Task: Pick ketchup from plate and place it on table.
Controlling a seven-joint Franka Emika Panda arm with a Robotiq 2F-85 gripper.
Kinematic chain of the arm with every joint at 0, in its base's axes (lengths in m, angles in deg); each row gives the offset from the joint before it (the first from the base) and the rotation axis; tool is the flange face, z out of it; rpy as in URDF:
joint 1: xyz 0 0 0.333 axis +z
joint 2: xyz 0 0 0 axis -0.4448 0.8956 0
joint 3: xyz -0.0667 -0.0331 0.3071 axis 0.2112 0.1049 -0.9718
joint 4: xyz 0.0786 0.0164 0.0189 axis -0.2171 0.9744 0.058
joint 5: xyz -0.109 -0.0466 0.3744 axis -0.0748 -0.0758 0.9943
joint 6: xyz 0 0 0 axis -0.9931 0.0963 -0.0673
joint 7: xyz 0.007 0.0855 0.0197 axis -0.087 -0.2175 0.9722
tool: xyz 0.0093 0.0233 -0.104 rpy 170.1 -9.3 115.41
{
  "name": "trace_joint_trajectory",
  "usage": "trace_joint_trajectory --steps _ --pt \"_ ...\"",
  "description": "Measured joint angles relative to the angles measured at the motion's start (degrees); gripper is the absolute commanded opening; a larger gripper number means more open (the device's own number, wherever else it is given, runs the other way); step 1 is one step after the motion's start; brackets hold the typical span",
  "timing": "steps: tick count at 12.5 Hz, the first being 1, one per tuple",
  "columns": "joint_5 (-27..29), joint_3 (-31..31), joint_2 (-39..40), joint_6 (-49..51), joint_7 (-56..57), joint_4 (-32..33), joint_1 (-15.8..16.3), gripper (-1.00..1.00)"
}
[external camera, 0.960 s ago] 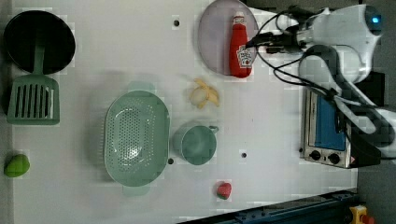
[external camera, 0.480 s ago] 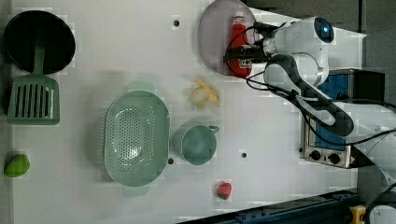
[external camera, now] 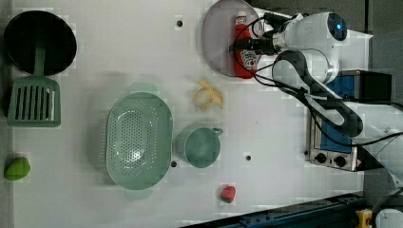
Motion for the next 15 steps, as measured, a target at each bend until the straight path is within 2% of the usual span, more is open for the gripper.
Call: trace_joint_trajectory --steps 1,10,12,15 --pt "0.0 0.0 0.0 0.0 0.0 -0.2 0.0 0.19" --pt "1.2 0.0 -0.9 1.3 0.1 -1.4 -0.1 0.18" --pt "5.2 0.3 -4.2 7.4 0.1 -0.8 -0.1 0.18" --pt "7.7 -0.1 -12.4 12.5 0.1 -0.3 -1.2 0.18"
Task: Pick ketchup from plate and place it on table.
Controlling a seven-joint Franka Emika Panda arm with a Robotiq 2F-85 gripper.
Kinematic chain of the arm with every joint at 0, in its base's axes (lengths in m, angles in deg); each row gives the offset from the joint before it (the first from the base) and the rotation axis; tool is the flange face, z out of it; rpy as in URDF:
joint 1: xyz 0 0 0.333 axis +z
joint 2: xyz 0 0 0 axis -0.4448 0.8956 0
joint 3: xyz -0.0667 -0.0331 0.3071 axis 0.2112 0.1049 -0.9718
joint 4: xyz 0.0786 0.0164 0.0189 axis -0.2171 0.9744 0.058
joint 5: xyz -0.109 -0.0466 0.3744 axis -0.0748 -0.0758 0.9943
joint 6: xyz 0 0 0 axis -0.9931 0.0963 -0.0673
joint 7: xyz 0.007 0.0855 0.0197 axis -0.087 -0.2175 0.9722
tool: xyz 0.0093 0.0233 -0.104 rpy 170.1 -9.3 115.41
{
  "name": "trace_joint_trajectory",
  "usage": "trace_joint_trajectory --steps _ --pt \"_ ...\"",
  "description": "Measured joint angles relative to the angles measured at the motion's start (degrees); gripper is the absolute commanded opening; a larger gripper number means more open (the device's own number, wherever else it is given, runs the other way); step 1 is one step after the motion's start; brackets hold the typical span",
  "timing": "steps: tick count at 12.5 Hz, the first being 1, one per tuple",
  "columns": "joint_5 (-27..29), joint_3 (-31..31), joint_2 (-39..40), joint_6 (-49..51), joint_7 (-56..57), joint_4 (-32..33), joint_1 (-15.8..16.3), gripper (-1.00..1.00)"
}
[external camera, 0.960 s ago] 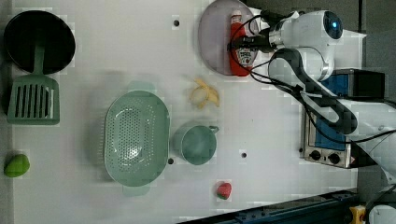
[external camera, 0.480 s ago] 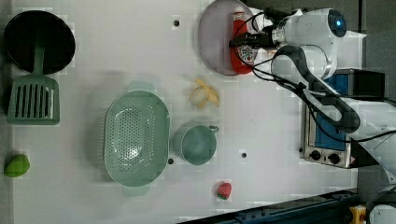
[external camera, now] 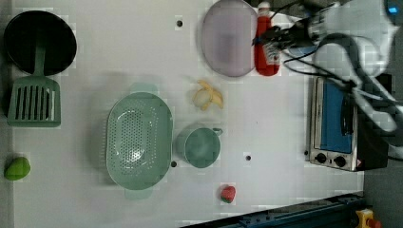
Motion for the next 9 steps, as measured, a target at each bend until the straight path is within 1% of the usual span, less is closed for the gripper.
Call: trace_joint_trajectory --steps 2,4,7,9 --pt "0.1 0.3 -7.4 2.9 0.0 0.5 -0.8 0.18" --pt "-0.1 0.3 -15.6 3.8 0.0 2.5 -2.4 0.18" --pt "0.0 0.5 -28.7 3.8 0.0 12.4 -5.3 0.18" --pt "-0.1 0.7 -34.5 3.7 0.1 19.7 -6.1 0.18"
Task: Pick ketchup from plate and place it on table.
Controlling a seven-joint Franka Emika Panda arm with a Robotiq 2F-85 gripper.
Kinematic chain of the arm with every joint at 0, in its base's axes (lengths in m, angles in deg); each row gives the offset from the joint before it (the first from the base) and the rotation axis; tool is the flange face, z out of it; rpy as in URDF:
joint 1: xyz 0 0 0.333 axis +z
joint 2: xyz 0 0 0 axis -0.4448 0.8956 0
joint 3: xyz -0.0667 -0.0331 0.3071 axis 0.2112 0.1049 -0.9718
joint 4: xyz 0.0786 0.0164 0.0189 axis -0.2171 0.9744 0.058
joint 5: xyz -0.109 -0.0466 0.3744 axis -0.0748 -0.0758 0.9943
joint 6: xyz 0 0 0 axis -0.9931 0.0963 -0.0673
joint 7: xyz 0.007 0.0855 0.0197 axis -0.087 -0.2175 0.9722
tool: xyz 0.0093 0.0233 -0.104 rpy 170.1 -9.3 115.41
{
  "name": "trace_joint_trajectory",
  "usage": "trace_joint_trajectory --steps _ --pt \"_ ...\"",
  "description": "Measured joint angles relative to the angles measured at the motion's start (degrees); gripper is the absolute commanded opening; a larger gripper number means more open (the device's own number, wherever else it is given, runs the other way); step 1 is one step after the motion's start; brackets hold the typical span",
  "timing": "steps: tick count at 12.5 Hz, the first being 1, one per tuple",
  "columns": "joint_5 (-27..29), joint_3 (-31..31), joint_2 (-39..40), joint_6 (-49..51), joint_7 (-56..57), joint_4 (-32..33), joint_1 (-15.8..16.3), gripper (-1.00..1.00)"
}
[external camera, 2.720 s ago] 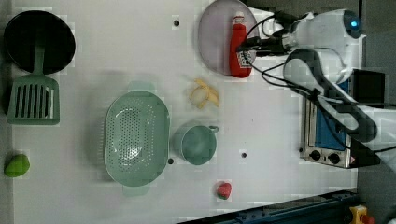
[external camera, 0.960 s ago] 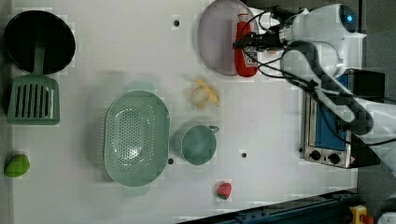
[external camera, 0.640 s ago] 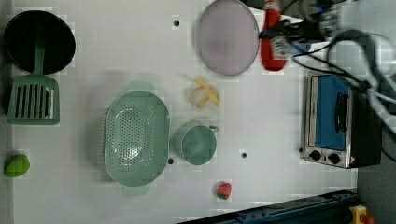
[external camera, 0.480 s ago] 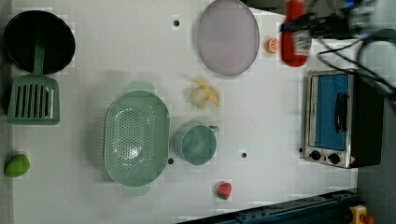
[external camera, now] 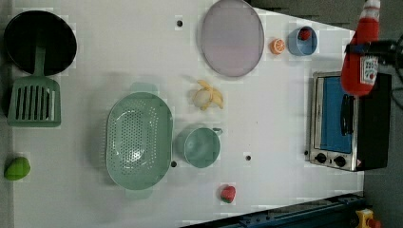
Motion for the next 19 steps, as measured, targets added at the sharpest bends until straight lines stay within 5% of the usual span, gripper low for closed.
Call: trace_joint_trajectory --steps 8,13,14,18,19 --pt "0.2 2.2 -1.8 -11.3 0.1 27.6 -1.1 0.18" --pt "0.4 2.2 3.2 -19.0 0.1 32.2 -1.5 0.18" --pt "0.3 2.2 5.1 -20.8 0.1 32.1 -1.4 0.23" --pt "0.4 2.2 11.1 -24.6 0.1 32.6 -1.7 1.0" --pt "0.5 2.2 11.4 -24.3 0.1 32.7 -1.5 1.0"
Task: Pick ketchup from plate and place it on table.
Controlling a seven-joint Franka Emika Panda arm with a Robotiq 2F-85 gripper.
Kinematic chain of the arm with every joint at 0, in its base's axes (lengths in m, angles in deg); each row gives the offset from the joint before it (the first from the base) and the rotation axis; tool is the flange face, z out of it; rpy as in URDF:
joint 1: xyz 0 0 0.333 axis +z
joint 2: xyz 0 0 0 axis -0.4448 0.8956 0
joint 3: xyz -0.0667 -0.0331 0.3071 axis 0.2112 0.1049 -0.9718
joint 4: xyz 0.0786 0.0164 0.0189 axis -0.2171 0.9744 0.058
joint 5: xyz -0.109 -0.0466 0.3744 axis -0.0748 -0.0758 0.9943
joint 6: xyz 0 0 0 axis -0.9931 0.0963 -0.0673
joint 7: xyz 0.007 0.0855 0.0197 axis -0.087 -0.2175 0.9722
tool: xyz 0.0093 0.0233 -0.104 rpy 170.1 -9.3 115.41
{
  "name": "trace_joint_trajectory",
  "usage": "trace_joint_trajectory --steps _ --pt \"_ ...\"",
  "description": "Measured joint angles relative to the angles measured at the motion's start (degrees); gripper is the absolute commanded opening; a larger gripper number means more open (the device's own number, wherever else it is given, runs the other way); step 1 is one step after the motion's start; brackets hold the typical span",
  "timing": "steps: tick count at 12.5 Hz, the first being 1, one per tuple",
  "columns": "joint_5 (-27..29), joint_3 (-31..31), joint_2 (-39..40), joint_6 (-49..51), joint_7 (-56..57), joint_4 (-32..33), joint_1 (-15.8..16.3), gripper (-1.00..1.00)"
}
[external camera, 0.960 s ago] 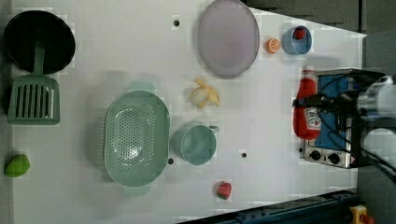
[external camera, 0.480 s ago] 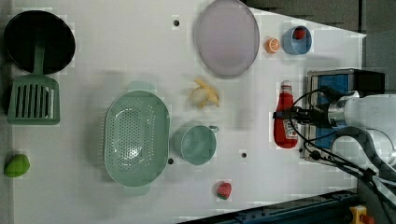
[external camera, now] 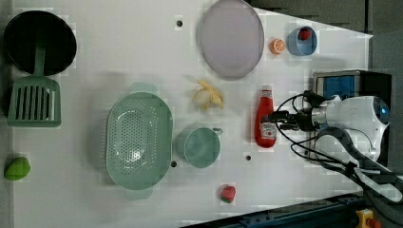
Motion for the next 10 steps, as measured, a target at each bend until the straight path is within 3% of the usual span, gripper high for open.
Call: trace_joint_trajectory --steps 3,6,10 --pt "0.0 -0.4 -2.4 0.4 -0.1 0.2 -0.2 1.0" --pt "-0.1 -0.9 -10.5 3.4 -3.6 -0.3 -0.3 1.0" --pt "0.0 -0.9 -22.3 23.4 -15.0 -11.3 0.1 1.0"
